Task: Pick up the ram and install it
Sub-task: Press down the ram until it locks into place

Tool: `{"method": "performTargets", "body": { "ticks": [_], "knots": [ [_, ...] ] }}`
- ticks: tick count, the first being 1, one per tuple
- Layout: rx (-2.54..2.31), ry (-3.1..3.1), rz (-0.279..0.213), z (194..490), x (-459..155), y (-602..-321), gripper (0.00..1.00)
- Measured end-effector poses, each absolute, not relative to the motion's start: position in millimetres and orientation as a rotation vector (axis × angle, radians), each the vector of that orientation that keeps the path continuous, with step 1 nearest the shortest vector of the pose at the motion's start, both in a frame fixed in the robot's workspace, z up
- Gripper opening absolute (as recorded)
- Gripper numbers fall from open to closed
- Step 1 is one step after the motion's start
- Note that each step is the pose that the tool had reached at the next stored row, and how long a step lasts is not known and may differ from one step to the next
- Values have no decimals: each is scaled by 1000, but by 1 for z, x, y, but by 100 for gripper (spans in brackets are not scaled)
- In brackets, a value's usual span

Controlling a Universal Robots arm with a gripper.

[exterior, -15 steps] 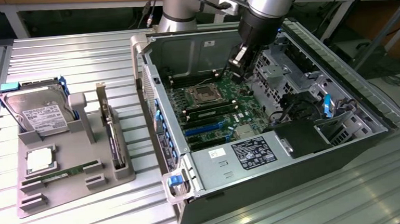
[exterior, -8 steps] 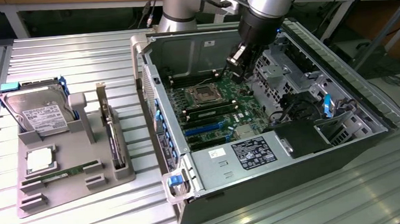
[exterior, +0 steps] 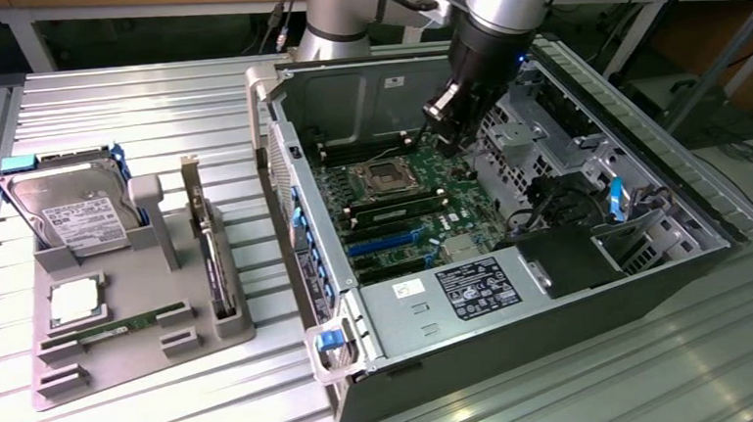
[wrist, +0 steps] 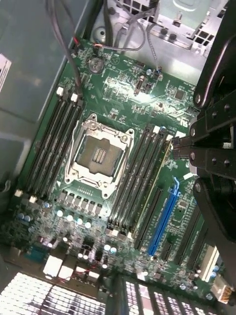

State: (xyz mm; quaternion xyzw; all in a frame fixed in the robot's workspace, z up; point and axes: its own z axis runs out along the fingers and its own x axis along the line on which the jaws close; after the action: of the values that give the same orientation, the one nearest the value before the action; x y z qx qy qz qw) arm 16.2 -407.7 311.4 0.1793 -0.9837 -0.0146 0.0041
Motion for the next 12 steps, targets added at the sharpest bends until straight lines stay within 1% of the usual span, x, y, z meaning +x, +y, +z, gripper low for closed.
{"method": "performTargets", "body": {
  "ticks": [12],
  "knots": [
    [153,-3133,-47,311,16,-408,11]
  ]
}}
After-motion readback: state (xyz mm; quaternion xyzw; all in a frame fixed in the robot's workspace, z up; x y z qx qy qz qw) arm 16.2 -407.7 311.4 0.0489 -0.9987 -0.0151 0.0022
